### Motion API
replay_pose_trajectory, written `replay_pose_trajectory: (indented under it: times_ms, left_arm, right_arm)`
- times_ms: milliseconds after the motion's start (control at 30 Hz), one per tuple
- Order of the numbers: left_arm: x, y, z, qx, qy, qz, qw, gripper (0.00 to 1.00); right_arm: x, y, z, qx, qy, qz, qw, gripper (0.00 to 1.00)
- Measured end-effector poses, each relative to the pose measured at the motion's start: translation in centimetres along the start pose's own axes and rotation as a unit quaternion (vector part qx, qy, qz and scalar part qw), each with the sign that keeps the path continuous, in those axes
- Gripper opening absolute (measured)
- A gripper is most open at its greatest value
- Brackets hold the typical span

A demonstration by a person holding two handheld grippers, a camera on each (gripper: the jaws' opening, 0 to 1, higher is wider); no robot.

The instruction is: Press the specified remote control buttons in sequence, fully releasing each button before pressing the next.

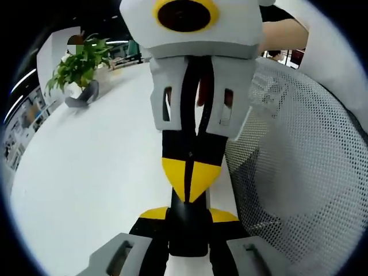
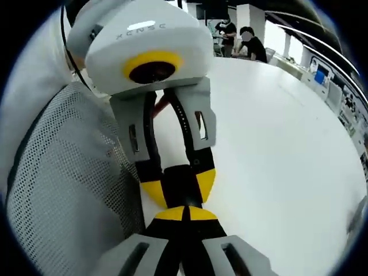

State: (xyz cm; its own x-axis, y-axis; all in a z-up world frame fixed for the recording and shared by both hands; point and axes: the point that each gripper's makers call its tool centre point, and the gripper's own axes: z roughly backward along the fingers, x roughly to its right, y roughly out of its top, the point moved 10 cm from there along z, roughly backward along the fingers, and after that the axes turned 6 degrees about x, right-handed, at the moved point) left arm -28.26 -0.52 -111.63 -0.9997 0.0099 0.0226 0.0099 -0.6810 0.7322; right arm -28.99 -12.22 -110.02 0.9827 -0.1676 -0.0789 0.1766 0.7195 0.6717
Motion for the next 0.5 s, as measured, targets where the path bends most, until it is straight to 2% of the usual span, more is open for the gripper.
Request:
replay_pose_trajectory:
  times_ms: [67,167,300,433,500]
  left_arm:
    - [0.0,0.0,0.0,-0.002,0.002,0.001,1.0000,0.24]
    - [0.0,0.0,0.0,-0.002,0.002,0.001,1.0000,0.24]
    - [0.0,0.0,0.0,0.000,0.003,0.002,1.0000,0.24]
    - [0.1,0.0,-0.1,-0.001,0.005,0.004,1.0000,0.24]
    - [0.2,0.0,-0.1,0.000,0.006,0.004,1.0000,0.24]
  right_arm:
    - [-0.1,0.1,0.0,-0.004,0.012,0.025,0.9996,0.00]
    - [-0.3,0.0,0.0,-0.003,0.013,0.037,0.9992,0.02]
    - [-0.3,-0.4,0.2,0.007,0.023,0.030,0.9993,0.09]
    - [0.0,-1.2,0.7,0.000,0.004,0.027,0.9996,0.18]
    - [0.3,-1.6,0.9,0.005,0.005,0.023,0.9997,0.19]
